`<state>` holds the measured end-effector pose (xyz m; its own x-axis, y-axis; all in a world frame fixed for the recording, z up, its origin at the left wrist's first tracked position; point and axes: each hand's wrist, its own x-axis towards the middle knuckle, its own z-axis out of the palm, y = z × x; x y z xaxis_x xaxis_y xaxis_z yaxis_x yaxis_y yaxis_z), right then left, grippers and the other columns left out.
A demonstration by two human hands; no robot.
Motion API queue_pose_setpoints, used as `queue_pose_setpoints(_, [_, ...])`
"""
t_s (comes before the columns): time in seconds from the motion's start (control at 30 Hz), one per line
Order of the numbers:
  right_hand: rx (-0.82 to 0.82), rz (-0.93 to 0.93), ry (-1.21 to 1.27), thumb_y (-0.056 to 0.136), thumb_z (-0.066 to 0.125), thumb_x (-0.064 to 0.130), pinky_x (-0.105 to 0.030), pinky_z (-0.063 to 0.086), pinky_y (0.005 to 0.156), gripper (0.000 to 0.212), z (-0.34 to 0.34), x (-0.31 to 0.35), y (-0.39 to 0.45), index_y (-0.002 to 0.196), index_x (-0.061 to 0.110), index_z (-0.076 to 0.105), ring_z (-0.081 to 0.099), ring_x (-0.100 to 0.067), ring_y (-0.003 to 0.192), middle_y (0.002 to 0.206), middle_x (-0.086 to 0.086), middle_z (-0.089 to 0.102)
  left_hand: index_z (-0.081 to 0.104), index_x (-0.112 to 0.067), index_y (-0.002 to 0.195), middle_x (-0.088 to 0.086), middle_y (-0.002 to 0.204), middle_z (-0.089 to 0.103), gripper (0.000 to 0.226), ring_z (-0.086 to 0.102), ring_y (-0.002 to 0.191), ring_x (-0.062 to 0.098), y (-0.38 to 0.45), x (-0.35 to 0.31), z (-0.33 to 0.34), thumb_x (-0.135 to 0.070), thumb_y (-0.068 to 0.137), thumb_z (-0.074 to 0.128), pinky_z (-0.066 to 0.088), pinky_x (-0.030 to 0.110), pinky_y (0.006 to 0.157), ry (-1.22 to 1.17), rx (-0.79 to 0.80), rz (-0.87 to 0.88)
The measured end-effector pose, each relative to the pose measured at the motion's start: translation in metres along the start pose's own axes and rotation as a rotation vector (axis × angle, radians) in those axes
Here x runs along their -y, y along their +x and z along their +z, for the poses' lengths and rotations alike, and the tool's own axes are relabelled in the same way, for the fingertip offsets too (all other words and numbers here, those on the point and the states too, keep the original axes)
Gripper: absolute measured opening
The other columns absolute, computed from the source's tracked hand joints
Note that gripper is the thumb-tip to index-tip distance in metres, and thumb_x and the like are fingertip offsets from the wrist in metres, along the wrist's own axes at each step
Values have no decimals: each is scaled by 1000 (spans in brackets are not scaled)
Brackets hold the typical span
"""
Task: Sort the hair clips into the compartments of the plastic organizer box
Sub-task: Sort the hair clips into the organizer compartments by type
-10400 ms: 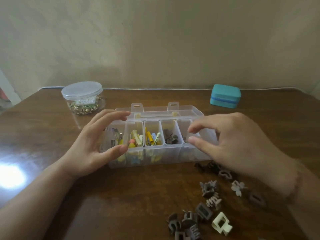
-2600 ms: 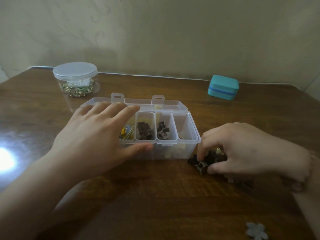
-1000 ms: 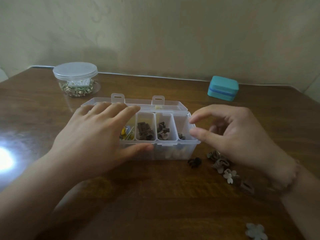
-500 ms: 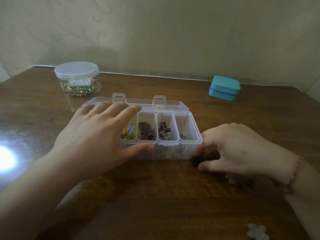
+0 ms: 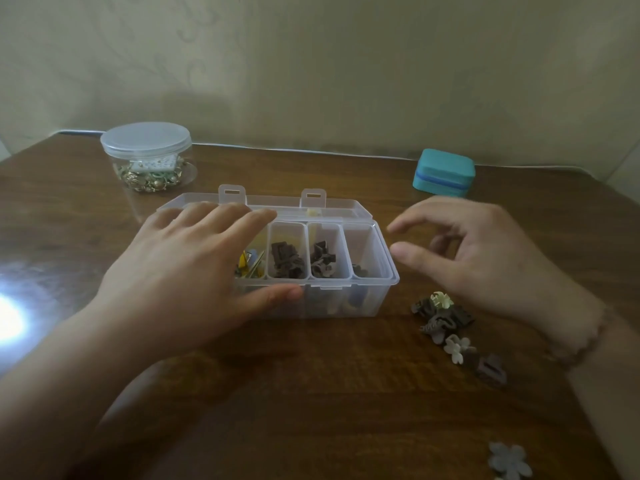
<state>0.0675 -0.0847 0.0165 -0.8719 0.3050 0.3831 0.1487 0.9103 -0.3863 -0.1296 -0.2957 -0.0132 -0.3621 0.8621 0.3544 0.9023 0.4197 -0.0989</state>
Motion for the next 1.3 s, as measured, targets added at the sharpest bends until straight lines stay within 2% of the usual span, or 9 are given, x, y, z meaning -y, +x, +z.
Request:
queue_pose_setpoints(0.13, [297,59,-321,74,54,64,-15,34,57,17,-13,-13,-1,85,50,56,50,17,83,85,30,56,47,-26,143,0,135,61,92,58,121,32,0,0,0,-90,81,22,45,53,98,1,-12,4])
queue_pose_setpoints(0.27, [586,106,-318,78,66,55,-18,42,65,16,-6,-17,0,91,52,57,53,6,82,91,27,58,47,-27,143,-1,136,60,93,57,121,31,0,0,0,-91,81,21,45,52,98,0,-5,1])
queue_pose_setpoints(0.5, [-204,39,179,77,71,43,-13,48,60,16,-3,-9,0,90,34,68,62,-4,77,87,18,67,44,-28,146,-1,139,58,94,55,125,30,0,0,-2,-91,80,19,44,53,101,-3,11,-7])
queue_pose_setpoints(0.57, [-240,18,289,78,73,38,-16,51,61,15,4,-3,0,91,32,69,64,-9,81,90,14,69,44,-28,146,-1,139,58,94,55,125,30,-1,0,-2,-91,80,19,44,52,100,-1,13,-6])
queue_pose_setpoints(0.8, [-27,134,233,69,64,58,-15,50,57,26,-15,-15,2,85,39,70,64,-3,77,85,16,71,45,-27,145,0,139,59,94,56,124,31,0,0,-2,-91,81,19,44,53,100,2,9,0])
queue_pose_setpoints(0.9, [214,322,-127,63,59,70,-13,43,55,34,-18,-28,2,76,40,67,61,4,69,73,17,67,45,-28,145,0,139,58,95,55,125,31,-1,-1,-1,-92,80,19,43,53,101,-2,13,-8])
queue_pose_setpoints(1.07, [514,422,-180,78,71,49,-21,50,60,12,-6,-32,5,82,39,65,64,1,69,75,11,69,45,-29,145,-2,140,58,95,55,125,30,0,0,-2,-92,79,19,43,53,101,-9,18,-7])
queue_pose_setpoints(1.17, [378,378,-208,80,73,39,-13,42,57,9,-6,-32,6,79,39,64,61,4,72,77,15,65,44,-29,146,-1,140,57,95,54,126,30,0,-1,-2,-92,79,18,42,53,102,-6,21,-9])
queue_pose_setpoints(1.3, [-153,212,22,79,75,31,-7,44,55,10,-4,-21,4,85,33,67,61,10,75,77,16,66,44,-29,146,-1,140,57,96,54,127,30,0,-1,-3,-92,79,18,42,53,102,-3,28,-12])
